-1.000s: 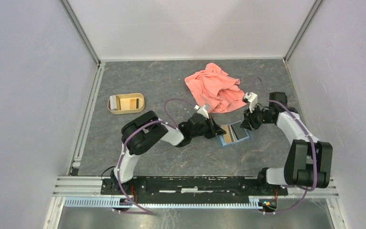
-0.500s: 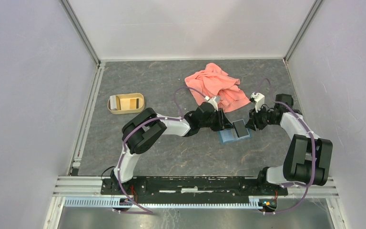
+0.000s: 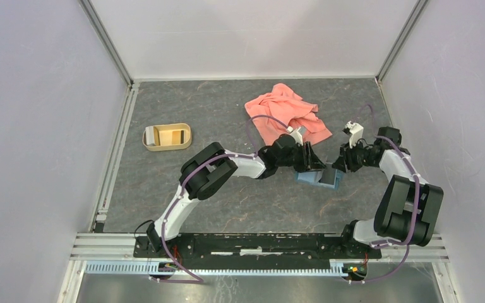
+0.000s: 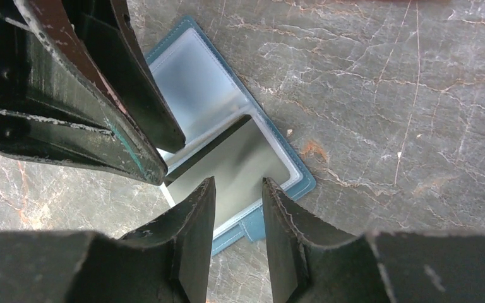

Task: Put the credit cards into the card holder
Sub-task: Insert the credit card into the card holder.

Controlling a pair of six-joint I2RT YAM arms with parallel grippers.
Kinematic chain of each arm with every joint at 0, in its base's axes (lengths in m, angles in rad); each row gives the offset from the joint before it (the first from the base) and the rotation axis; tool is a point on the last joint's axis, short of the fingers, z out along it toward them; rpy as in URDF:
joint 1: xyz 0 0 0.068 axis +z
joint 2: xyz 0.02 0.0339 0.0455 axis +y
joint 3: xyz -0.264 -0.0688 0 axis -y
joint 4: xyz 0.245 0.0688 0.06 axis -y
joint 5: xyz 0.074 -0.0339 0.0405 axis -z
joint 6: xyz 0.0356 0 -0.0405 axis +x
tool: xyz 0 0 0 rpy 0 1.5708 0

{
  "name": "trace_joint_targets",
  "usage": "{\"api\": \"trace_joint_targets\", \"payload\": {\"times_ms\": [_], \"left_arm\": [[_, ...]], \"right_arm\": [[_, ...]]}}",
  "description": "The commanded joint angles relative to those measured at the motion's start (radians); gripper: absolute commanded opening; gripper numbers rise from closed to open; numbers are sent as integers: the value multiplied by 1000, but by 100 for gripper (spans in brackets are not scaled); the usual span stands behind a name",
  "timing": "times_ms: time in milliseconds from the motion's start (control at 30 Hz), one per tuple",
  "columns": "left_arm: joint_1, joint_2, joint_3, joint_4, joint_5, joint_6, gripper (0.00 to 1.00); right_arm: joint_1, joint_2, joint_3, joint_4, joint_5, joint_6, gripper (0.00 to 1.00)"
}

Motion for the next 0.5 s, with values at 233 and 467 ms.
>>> {"api": "trace_joint_targets", "payload": {"times_ms": [233,467], "left_arm": [[-10,25,95,60,60,-23,48],[-3,-33,17,113,48,13,46]], "right_arm": [[-33,-71,-5,14,-51,-20,40],[-68,-90,-7,-17,-113,-67,40]]}}
